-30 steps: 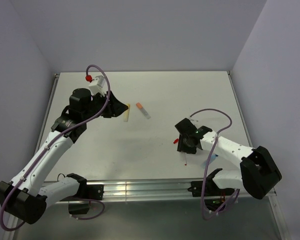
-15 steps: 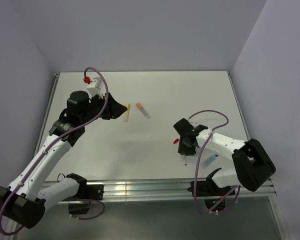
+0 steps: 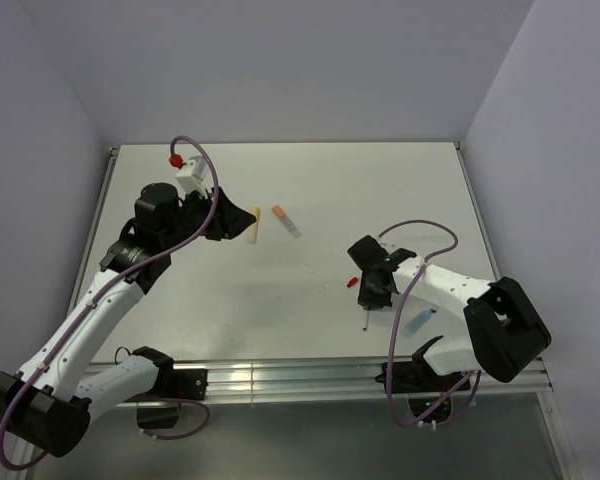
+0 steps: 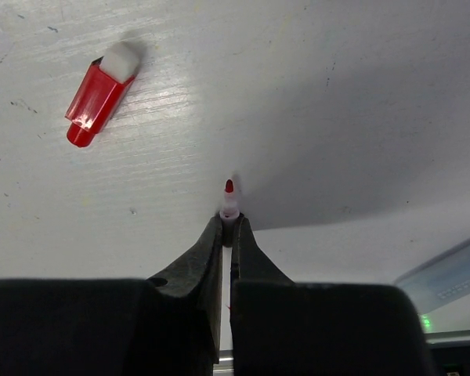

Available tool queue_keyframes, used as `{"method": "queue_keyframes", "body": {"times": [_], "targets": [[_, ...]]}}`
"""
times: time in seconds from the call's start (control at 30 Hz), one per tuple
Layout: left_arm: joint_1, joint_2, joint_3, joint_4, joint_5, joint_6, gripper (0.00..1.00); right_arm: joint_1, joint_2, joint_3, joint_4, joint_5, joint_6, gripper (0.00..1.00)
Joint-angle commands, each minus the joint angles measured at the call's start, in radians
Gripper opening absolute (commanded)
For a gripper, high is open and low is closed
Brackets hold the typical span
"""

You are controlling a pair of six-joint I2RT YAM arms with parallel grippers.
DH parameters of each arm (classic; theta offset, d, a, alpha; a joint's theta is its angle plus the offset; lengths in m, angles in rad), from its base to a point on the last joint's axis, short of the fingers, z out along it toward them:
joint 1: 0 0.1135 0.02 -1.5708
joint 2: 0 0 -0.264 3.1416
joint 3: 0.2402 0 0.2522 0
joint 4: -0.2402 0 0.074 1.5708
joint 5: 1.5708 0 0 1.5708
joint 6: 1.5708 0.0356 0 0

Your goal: Insert the pens into the pen caps

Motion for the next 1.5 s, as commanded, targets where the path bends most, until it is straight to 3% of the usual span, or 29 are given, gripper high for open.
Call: {"method": "queue_keyframes", "body": {"times": [0.0, 0.13, 0.3, 0.43, 0.6, 0.8, 1.0, 1.3, 1.4, 1.43, 1.47], "targets": [[0.002, 0.004, -0.027, 0.087, 0.075, 0.001, 0.51, -0.001, -0.035, 0.014, 0.003, -0.015, 0.021, 0.00], [0.006, 0.038, -0.061, 0.169, 0.208, -0.047, 0.55, -0.001, -0.174, 0.126, -0.044, 0.014, 0.033, 0.00], [0.034, 0.070, -0.116, 0.340, 0.345, -0.111, 0.58, 0.025, -0.218, 0.306, 0.011, 0.017, 0.104, 0.00], [0.034, 0.092, -0.172, 0.462, 0.426, -0.171, 0.64, 0.078, -0.166, 0.442, 0.075, 0.035, 0.153, 0.00], [0.032, 0.106, -0.204, 0.561, 0.481, -0.218, 0.66, 0.173, -0.039, 0.633, 0.149, 0.058, 0.185, 0.00], [0.025, 0.113, -0.196, 0.526, 0.461, -0.183, 0.65, 0.261, 0.093, 0.834, 0.147, 0.072, 0.190, 0.00], [0.023, 0.104, -0.189, 0.503, 0.441, -0.168, 0.64, 0.316, 0.181, 0.934, 0.135, 0.080, 0.188, 0.00], [0.023, 0.095, -0.189, 0.500, 0.440, -0.173, 0.40, 0.342, 0.204, 0.951, 0.134, 0.075, 0.185, 0.00], [0.023, 0.098, -0.184, 0.491, 0.429, -0.170, 0.18, 0.348, 0.204, 0.951, 0.135, 0.080, 0.179, 0.00], [0.023, 0.096, -0.182, 0.490, 0.429, -0.168, 0.03, 0.348, 0.209, 0.956, 0.135, 0.075, 0.173, 0.00], [0.023, 0.096, -0.182, 0.490, 0.428, -0.169, 0.00, 0.350, 0.212, 0.963, 0.126, 0.077, 0.162, 0.00]]}}
